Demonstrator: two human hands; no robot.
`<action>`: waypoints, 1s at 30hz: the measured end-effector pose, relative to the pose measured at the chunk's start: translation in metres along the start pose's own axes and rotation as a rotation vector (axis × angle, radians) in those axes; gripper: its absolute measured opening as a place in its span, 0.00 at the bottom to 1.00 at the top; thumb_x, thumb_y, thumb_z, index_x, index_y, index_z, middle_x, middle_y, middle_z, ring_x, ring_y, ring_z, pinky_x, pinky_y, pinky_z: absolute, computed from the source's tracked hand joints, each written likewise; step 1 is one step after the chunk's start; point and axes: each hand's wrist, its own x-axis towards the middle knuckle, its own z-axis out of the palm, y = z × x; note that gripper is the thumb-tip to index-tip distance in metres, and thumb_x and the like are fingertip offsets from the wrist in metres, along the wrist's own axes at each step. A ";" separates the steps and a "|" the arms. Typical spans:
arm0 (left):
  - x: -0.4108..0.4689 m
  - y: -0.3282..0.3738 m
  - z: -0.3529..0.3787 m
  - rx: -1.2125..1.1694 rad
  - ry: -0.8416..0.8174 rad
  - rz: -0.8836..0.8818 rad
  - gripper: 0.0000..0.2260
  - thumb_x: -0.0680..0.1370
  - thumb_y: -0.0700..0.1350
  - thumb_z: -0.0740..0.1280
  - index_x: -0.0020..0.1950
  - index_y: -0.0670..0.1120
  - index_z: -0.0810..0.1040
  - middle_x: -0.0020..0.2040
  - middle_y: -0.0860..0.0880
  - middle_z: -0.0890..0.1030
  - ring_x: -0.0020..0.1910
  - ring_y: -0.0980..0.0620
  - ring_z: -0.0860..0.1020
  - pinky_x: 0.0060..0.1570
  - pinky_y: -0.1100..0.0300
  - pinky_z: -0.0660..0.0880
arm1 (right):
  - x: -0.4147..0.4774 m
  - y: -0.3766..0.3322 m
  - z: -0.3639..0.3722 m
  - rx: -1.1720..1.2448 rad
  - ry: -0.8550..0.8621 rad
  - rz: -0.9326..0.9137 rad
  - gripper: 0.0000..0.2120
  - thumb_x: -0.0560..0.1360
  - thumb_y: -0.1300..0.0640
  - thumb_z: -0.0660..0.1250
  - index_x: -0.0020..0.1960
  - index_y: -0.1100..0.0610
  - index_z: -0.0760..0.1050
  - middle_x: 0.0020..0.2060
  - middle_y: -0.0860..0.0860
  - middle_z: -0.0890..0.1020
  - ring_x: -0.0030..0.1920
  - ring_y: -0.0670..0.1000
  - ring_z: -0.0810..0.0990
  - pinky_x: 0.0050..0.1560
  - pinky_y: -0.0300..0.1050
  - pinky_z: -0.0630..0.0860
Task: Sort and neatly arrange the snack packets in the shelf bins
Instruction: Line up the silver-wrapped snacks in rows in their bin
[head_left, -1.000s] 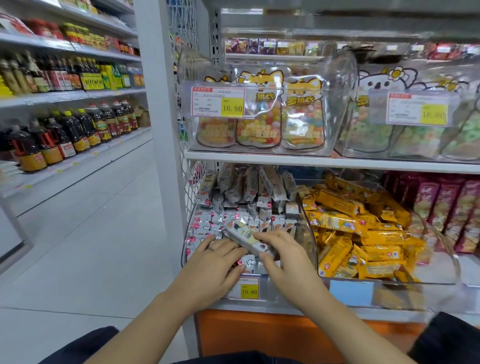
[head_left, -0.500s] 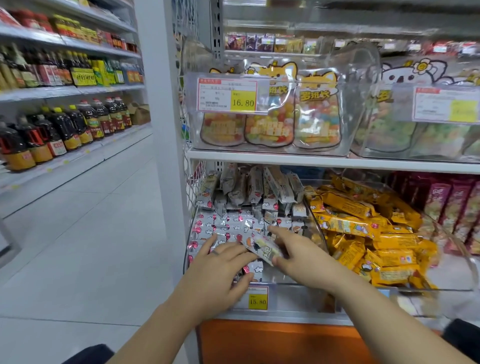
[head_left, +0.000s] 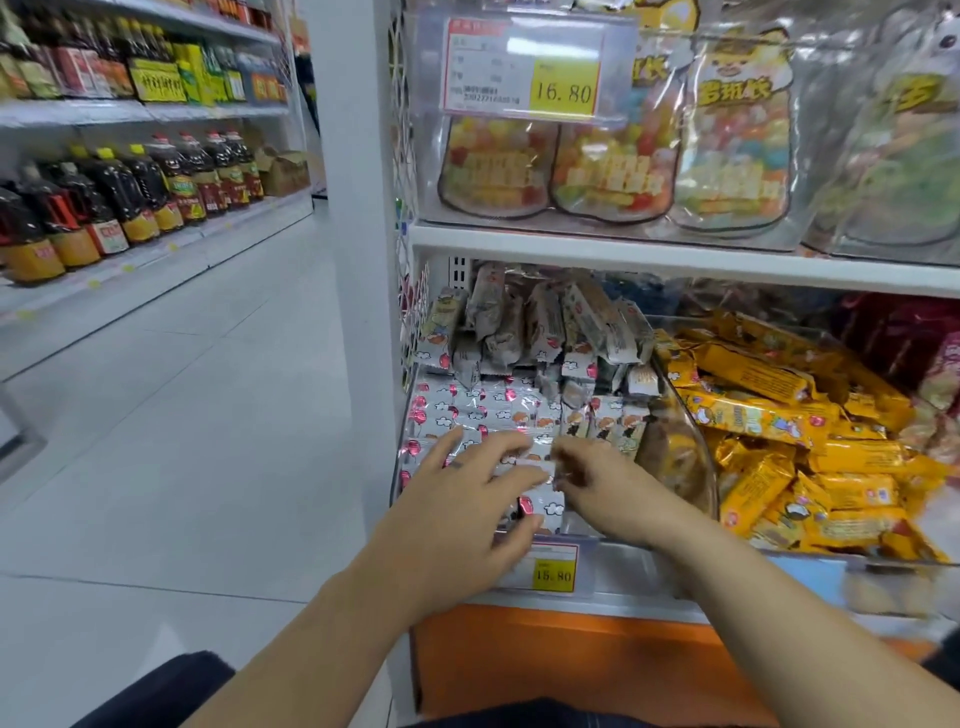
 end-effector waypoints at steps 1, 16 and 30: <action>0.000 0.001 -0.001 0.005 -0.004 -0.004 0.19 0.77 0.56 0.55 0.66 0.54 0.72 0.70 0.52 0.68 0.62 0.54 0.74 0.71 0.46 0.56 | 0.000 0.000 -0.001 -0.015 -0.044 -0.001 0.14 0.75 0.69 0.60 0.45 0.49 0.69 0.38 0.43 0.74 0.42 0.44 0.75 0.37 0.30 0.68; 0.006 0.004 -0.002 0.080 -0.154 -0.072 0.29 0.74 0.60 0.43 0.76 0.57 0.57 0.75 0.57 0.60 0.73 0.59 0.58 0.74 0.49 0.38 | -0.011 -0.018 -0.044 -0.221 0.787 -0.182 0.15 0.74 0.57 0.67 0.61 0.54 0.75 0.53 0.51 0.76 0.52 0.48 0.74 0.50 0.35 0.71; 0.006 0.004 -0.004 0.080 -0.168 -0.071 0.30 0.74 0.61 0.40 0.76 0.58 0.53 0.76 0.58 0.57 0.74 0.59 0.55 0.73 0.50 0.37 | 0.000 -0.010 -0.054 -0.197 0.850 -0.145 0.14 0.71 0.64 0.71 0.56 0.57 0.80 0.54 0.55 0.77 0.57 0.53 0.74 0.57 0.32 0.67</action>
